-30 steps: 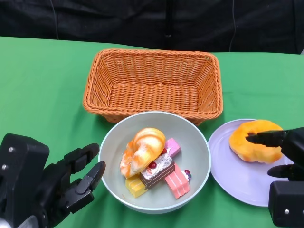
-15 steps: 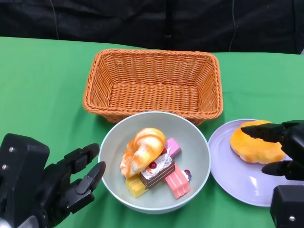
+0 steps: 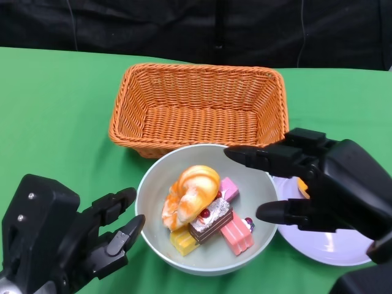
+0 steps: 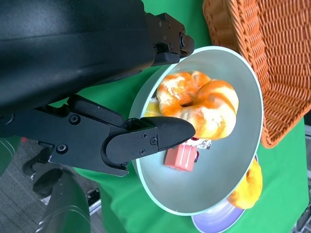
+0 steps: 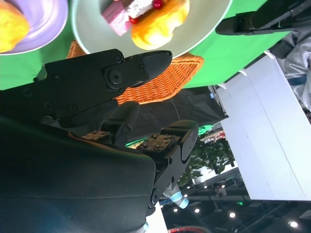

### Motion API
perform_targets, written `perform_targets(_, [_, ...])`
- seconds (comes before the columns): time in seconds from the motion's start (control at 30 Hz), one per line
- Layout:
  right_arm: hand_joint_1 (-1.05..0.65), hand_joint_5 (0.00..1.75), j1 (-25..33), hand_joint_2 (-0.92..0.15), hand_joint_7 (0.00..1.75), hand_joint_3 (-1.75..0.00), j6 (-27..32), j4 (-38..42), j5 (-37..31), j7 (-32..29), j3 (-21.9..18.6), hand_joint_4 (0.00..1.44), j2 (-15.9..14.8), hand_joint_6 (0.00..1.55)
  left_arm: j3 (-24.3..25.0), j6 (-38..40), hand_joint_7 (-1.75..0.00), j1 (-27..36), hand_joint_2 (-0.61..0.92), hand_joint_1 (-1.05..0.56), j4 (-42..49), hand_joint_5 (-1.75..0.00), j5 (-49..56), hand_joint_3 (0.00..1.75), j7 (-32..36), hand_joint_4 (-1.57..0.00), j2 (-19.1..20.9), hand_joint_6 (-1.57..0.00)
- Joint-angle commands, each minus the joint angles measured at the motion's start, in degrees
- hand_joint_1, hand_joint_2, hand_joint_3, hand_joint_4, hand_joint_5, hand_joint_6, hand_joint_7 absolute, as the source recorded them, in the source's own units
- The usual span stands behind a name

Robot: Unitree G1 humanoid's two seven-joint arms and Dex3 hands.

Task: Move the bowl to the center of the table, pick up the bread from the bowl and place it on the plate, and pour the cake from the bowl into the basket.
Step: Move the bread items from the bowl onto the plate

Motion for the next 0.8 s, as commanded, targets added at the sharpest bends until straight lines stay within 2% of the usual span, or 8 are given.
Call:
perform_targets(0.03, [-0.46, 0.87, -2.1, -0.92, 0.10, -0.05, -0.2, 1.8, -0.9, -0.2, 1.8, 0.24, 1.2, 0.53, -1.0, -0.3, -0.01, 0.7, 0.92, -0.61, -1.3, -0.13, -0.2, 0.61, -1.6, -0.14, 0.8, -0.14])
perform_targets(0.43, [-0.41, 0.85, -7.0, -0.91, 0.10, -0.01, -2.4, 11.7, -8.2, -4.7, 7.1, 0.27, 4.0, 0.53, -3.2, -1.9, -0.02, 1.4, 0.92, -0.60, -1.9, -0.15, -0.2, 0.63, -3.3, -0.16, 0.7, -0.16])
perform_targets(0.67, [-0.43, 0.83, -9.2, -0.92, 0.09, -0.03, -3.3, 16.9, -11.4, -7.9, 8.6, 0.26, 4.3, 0.51, -4.2, -2.9, -0.01, 1.7, 0.92, -0.60, -1.9, -0.15, 1.4, 0.63, -2.6, -0.14, 0.8, -0.15])
perform_targets(0.8, [-0.42, 0.81, -12.2, -0.92, 0.09, -0.02, -3.4, 24.6, -15.3, -11.7, 10.9, 0.25, 4.8, 0.51, -3.4, -3.4, 0.00, 1.6, 0.92, -0.59, -1.3, -0.14, 4.3, 0.66, -0.6, -0.13, 1.2, -0.12])
